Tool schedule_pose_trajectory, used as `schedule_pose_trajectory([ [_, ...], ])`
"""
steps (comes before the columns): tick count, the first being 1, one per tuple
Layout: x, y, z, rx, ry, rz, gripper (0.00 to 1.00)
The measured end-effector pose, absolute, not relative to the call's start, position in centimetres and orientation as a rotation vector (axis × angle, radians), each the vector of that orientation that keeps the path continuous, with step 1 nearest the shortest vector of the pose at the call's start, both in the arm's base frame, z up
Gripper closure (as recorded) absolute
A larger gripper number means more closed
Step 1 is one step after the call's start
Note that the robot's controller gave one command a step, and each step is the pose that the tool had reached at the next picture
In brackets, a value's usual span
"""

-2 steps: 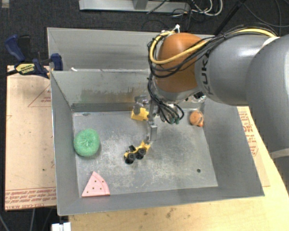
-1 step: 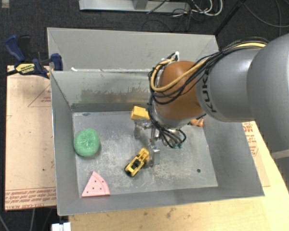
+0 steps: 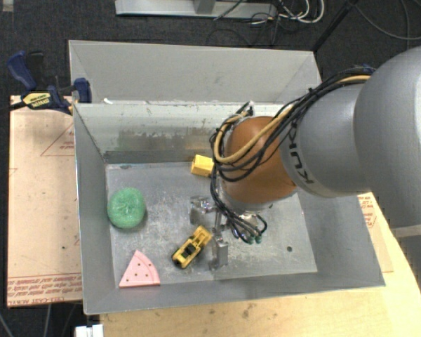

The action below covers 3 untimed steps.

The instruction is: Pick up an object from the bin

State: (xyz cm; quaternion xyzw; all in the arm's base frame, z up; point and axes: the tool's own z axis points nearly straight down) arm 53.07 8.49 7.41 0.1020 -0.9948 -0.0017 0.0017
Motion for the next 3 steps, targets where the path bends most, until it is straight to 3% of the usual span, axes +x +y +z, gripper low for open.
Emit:
schedule_pose_trajectory([
  [1,52.6,8.6,7.2,0.535,-3.096,-0.001,0.00],
  [2,51.0,11.8,7.0,0.593,-3.086,-0.003,1.00],
  [3,51.0,11.8,7.0,0.592,-3.086,-0.003,1.00],
])
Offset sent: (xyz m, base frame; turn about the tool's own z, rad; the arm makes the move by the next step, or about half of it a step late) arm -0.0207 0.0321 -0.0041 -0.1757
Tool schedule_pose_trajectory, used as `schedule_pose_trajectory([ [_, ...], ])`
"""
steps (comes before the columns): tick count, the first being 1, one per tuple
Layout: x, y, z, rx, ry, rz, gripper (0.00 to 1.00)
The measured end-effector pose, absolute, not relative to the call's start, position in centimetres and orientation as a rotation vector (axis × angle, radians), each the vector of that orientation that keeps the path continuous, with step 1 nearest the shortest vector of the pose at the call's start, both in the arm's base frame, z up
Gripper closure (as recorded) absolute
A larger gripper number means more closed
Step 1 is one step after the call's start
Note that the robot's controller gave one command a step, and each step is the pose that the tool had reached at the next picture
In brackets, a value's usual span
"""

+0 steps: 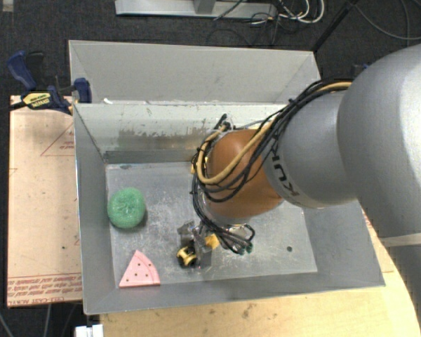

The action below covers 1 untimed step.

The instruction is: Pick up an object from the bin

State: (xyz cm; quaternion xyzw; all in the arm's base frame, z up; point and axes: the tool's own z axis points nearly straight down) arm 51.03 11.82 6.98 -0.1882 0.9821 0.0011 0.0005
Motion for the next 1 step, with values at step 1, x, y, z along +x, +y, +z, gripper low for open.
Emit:
schedule_pose_trajectory([
  [1,52.26,13.61,27.22,-0.557,3.092,0.001,1.00],
])
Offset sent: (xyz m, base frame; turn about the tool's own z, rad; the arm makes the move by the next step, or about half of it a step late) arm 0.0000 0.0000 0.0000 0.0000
